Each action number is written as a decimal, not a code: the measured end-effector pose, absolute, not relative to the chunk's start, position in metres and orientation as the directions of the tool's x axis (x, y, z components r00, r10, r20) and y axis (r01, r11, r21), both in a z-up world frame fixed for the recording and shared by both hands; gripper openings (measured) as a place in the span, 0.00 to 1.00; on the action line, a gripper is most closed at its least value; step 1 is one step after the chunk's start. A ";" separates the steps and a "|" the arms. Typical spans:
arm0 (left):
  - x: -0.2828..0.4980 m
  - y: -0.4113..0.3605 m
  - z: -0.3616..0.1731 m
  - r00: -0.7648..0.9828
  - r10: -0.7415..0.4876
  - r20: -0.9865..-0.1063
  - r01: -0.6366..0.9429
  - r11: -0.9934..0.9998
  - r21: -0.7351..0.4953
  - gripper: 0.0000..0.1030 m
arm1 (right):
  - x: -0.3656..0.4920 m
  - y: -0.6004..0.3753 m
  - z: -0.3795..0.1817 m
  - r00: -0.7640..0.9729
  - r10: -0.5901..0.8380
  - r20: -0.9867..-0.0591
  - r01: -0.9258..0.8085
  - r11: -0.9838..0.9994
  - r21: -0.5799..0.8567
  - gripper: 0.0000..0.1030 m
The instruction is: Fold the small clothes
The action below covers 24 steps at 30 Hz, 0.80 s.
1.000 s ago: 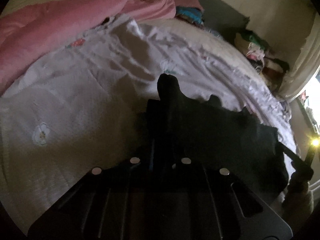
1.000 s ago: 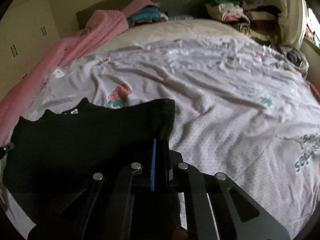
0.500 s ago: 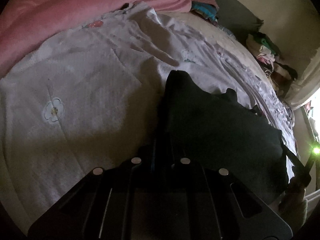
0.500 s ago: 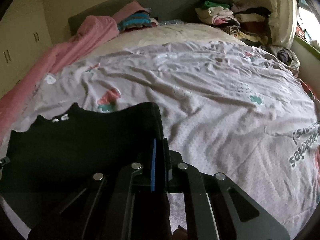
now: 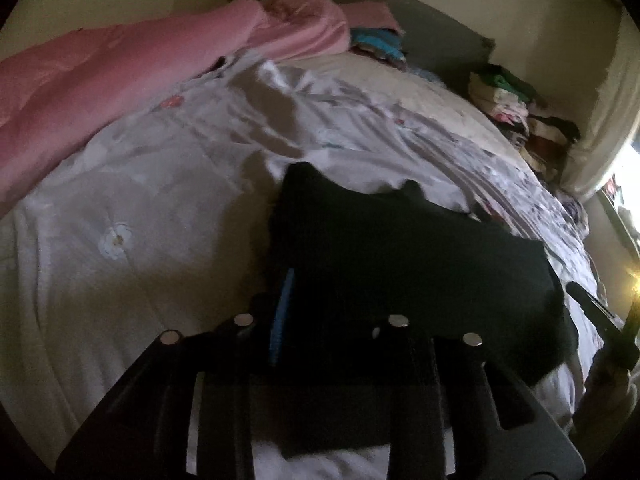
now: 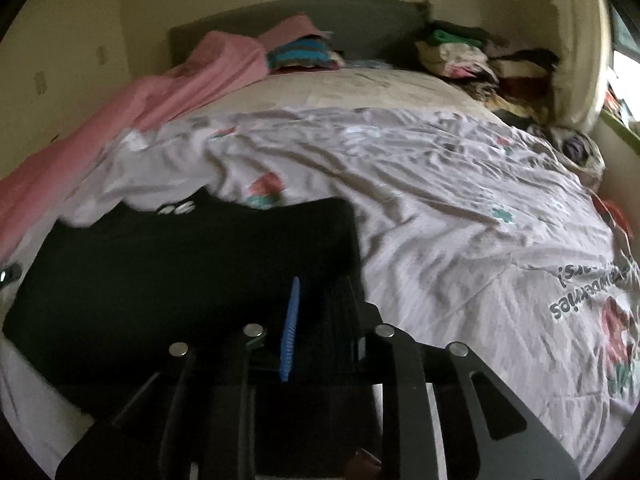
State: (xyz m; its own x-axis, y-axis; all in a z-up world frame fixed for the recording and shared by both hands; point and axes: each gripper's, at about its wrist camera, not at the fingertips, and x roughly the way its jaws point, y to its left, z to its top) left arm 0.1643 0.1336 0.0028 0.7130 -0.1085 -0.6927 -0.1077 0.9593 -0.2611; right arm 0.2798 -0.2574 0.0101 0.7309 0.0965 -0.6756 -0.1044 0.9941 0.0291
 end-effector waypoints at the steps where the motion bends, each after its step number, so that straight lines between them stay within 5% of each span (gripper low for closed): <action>1: 0.162 0.127 0.003 0.711 -0.115 -0.694 -0.091 0.963 -0.253 0.24 | 0.274 -0.253 0.010 0.728 0.109 -0.677 -0.126 0.992 0.024 0.19; 13: 0.148 0.075 -0.024 0.623 -0.106 -0.775 -0.003 0.991 -0.137 0.34 | 0.233 -0.219 0.003 0.660 0.205 -0.723 -0.257 0.966 0.039 0.26; 24: 0.135 0.069 -0.034 0.596 -0.091 -0.798 0.003 0.994 -0.111 0.34 | 0.227 -0.224 -0.021 0.577 0.123 -0.807 -0.222 0.975 -0.010 0.28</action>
